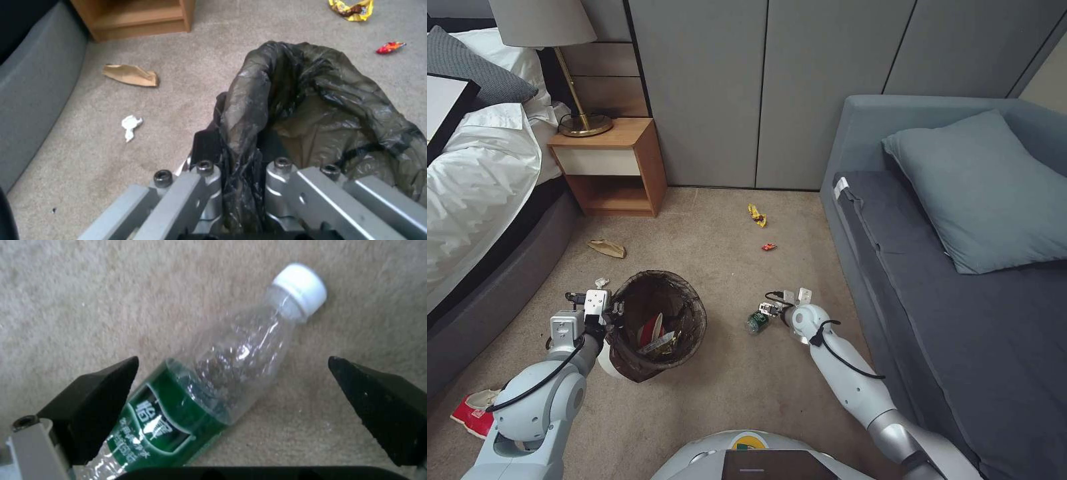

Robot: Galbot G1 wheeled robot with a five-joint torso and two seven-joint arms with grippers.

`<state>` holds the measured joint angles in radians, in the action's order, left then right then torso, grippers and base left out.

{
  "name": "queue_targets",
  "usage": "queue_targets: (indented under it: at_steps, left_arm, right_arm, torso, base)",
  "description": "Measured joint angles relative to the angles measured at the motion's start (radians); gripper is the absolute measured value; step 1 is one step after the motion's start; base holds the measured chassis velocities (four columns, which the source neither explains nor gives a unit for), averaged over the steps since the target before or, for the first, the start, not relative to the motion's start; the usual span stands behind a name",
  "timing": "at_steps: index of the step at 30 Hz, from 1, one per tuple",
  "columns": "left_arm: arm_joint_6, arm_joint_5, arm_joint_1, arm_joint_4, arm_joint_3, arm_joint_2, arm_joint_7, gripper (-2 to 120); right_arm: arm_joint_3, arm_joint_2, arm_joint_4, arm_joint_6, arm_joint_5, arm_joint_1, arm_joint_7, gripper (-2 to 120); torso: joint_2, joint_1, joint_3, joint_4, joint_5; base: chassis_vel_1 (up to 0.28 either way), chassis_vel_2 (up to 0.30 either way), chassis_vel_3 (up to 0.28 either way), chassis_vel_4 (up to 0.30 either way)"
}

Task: Pick up the trash bin, then pick up the garbage from the floor and place it into the trash bin.

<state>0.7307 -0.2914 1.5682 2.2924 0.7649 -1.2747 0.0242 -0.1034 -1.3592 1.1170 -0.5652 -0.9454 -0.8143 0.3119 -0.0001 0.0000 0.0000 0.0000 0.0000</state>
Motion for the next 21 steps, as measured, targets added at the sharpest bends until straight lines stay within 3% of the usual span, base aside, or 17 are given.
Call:
queue_targets:
  at_steps: [8, 21]
  left_arm:
    - [0.000, -0.001, -0.002, 0.000, 0.000, -0.001, 0.000, 7]
    - [-0.001, -0.001, -0.003, 0.001, 0.004, -0.002, -0.002, 7]
  right_arm:
    - [-0.009, -0.016, -0.034, 0.003, 0.019, -0.003, -0.008, 100]
    - [-0.032, -0.038, -0.081, 0.009, 0.066, -0.006, -0.034, 51]
  torso:
    - [0.000, 0.000, 0.000, 0.0000, 0.0000]
    - [0.000, 0.000, 0.000, -0.0005, -0.0004]
  base:
    - [0.000, 0.000, 0.000, 0.000]
    - [0.000, 0.000, 0.000, 0.000]
